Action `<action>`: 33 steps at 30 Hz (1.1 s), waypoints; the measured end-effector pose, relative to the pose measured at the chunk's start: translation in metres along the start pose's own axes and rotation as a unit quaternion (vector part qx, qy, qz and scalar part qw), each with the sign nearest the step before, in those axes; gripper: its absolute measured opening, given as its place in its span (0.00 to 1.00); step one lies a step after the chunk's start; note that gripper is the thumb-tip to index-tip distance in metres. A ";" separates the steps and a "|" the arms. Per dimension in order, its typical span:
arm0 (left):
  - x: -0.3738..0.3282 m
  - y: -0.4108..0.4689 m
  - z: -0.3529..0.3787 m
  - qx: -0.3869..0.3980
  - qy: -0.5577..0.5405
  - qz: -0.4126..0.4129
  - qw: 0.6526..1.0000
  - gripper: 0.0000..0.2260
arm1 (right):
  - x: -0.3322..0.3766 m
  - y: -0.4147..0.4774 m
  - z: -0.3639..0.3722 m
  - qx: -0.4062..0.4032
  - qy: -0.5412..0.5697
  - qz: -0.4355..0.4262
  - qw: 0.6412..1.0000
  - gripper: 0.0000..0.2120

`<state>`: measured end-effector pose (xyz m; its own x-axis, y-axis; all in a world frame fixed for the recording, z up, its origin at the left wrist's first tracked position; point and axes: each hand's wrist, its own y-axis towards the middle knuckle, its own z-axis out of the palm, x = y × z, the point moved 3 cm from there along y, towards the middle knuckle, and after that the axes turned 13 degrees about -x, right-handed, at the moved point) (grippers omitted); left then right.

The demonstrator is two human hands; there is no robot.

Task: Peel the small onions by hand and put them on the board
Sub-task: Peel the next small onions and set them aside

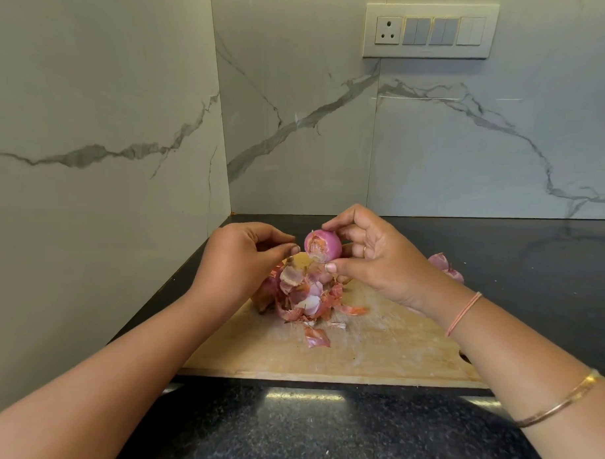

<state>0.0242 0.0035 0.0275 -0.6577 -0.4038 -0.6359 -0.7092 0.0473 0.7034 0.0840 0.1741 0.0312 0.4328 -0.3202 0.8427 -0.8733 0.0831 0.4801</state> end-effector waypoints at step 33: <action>-0.016 -0.009 -0.001 0.088 -0.018 0.114 0.989 0.10 | 0.001 0.000 0.000 0.004 -0.072 -0.014 0.997 0.17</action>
<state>0.0412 0.0087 0.0310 -0.8120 -0.3315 -0.4804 -0.5727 0.2935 0.7654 0.0845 0.1742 0.0316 0.4202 -0.4550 0.7852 -0.8634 0.0658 0.5001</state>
